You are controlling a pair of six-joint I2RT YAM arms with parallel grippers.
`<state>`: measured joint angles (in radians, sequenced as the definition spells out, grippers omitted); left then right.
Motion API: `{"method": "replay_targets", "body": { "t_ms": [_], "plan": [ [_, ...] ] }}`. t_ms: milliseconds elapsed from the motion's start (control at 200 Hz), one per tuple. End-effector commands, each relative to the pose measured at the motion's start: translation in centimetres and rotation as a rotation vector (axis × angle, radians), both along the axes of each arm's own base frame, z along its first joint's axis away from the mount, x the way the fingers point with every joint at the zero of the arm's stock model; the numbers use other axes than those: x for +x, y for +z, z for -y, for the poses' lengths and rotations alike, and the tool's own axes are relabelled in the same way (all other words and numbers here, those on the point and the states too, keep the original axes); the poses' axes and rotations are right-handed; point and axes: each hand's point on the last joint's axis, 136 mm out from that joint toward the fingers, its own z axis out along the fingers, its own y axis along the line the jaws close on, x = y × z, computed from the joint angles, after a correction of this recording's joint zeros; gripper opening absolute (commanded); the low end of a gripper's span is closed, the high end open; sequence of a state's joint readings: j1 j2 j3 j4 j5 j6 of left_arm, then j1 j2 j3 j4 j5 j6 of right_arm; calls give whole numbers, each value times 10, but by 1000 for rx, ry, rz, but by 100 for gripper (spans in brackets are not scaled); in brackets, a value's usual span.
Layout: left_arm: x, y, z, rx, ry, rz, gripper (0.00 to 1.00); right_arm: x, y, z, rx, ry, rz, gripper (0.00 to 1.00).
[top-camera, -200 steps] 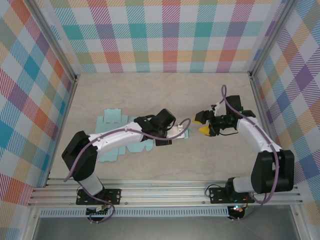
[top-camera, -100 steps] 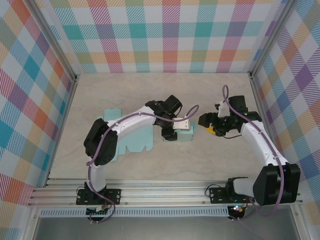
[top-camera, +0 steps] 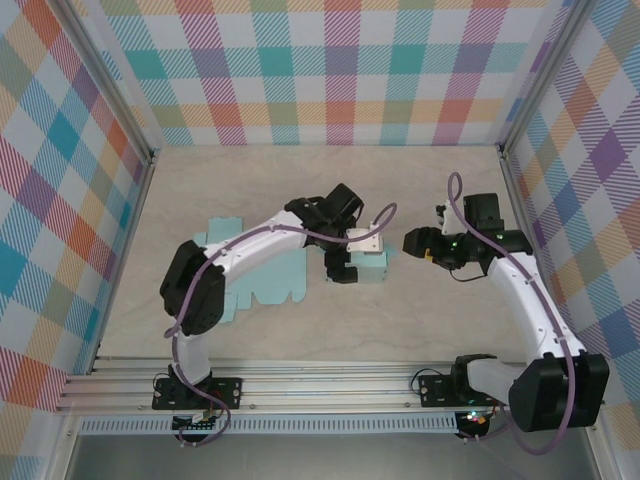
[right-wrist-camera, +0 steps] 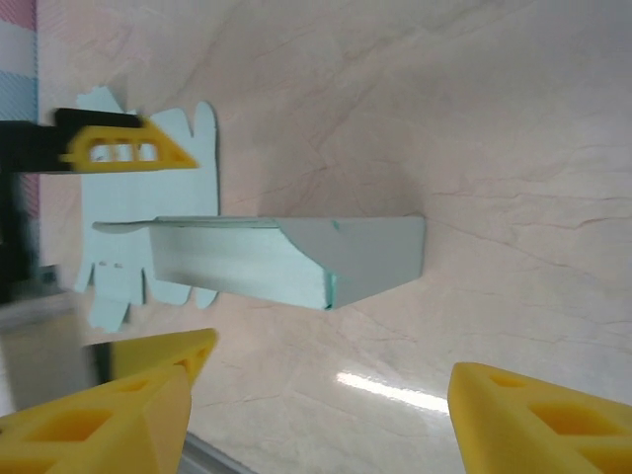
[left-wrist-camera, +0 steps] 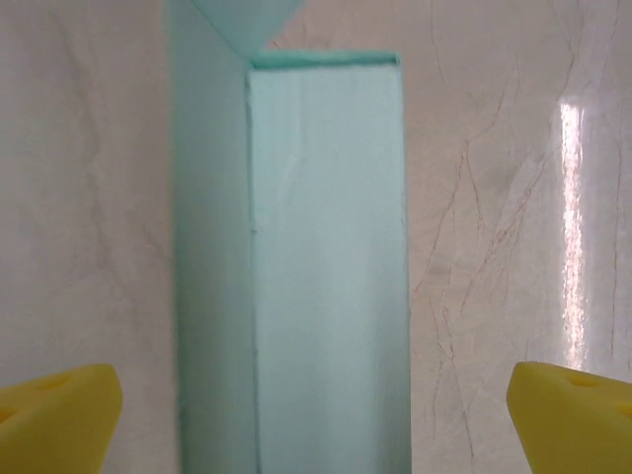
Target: Fold the paper box
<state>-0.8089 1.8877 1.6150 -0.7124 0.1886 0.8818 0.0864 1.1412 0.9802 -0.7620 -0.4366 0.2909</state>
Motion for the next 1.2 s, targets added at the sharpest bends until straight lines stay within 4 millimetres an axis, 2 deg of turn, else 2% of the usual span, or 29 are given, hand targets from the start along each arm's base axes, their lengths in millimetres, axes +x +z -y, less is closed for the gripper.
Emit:
{"method": "replay_targets", "body": {
  "t_ms": [0, 140, 215, 280, 400, 595, 705, 760, 845, 890, 1045, 1195],
  "plan": [
    [2, 59, -5, -135, 43, 114, 100, 4, 8, 13, -92, -10, 71, 69],
    [1, 96, -21, -247, 171, 164, 100, 8, 12, 15, -111, -18, 118, 61],
    [7, 110, -37, -313, 334, 173, 100, 9, 14, 17, -136, -21, 142, 59],
    [17, 116, -58, -373, 545, 181, 99, 10, 12, 16, -167, -14, 157, 59],
    [20, 112, -94, -496, 839, 134, 95, 12, 4, 14, -224, 5, 161, 59],
    [6, 83, -115, -505, 940, 63, 84, 16, -6, -3, -320, 91, 174, 59],
    [0, 59, -117, -479, 932, 36, 80, 19, -13, -14, -376, 144, 180, 59],
    [5, 58, -111, -507, 922, 37, 76, 23, -15, -20, -376, 158, 178, 59],
    [13, 51, -107, -510, 918, 20, 61, 29, -17, -27, -363, 171, 178, 59],
    [17, 50, -104, -510, 918, 9, 56, 33, -17, -30, -359, 173, 179, 59],
    [23, 45, -90, -492, 876, -31, 54, 40, -21, -40, -351, 194, 169, 54],
    [26, 36, -89, -460, 876, -36, 53, 41, -24, -48, -358, 224, 159, 51]
  ]
}}
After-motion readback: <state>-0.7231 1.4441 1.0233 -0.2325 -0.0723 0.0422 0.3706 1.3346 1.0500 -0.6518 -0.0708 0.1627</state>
